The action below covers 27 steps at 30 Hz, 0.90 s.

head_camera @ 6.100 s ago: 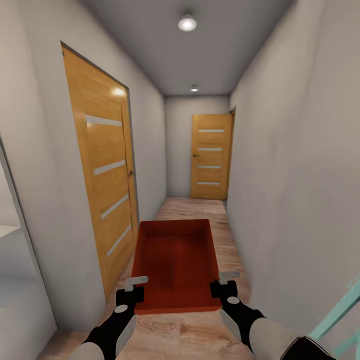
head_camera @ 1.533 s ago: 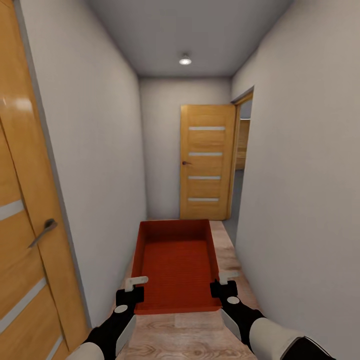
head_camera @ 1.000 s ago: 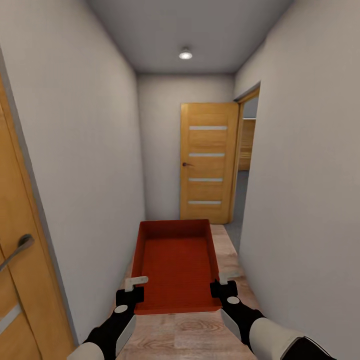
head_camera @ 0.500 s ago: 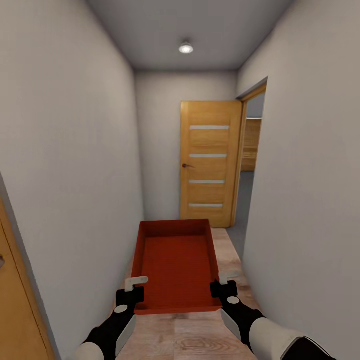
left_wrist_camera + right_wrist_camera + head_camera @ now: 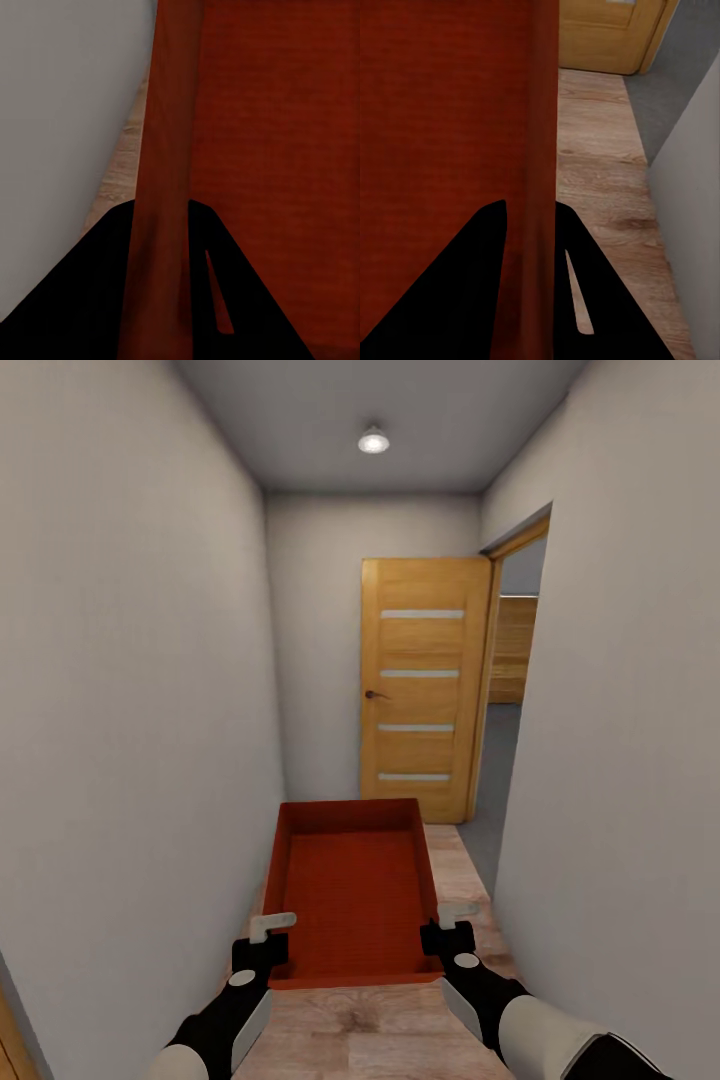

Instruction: Move the two storage containers from the living room to the garage. In the garage, place one container on the floor and stack the other container on top of it (either order is fine).

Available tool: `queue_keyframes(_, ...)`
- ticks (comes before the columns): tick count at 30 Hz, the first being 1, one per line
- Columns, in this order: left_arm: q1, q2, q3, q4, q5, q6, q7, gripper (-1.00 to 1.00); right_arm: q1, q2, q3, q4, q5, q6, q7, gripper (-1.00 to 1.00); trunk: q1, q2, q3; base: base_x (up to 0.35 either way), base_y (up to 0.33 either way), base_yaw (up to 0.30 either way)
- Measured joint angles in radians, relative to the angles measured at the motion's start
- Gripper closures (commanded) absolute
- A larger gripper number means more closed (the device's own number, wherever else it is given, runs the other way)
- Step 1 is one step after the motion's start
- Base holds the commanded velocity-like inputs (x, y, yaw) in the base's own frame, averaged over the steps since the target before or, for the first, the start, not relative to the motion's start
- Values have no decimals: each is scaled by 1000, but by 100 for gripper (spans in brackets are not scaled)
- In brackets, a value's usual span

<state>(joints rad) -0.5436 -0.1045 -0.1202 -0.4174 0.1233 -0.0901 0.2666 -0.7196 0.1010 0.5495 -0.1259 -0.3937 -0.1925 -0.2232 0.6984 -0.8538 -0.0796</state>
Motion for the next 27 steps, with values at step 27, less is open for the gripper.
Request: queue_keyframes(27, 0, 0, 0, 0, 0, 0, 0, 100, 0, 0, 0, 0, 0, 0, 0, 100, 0, 0, 0, 326, 0, 0)
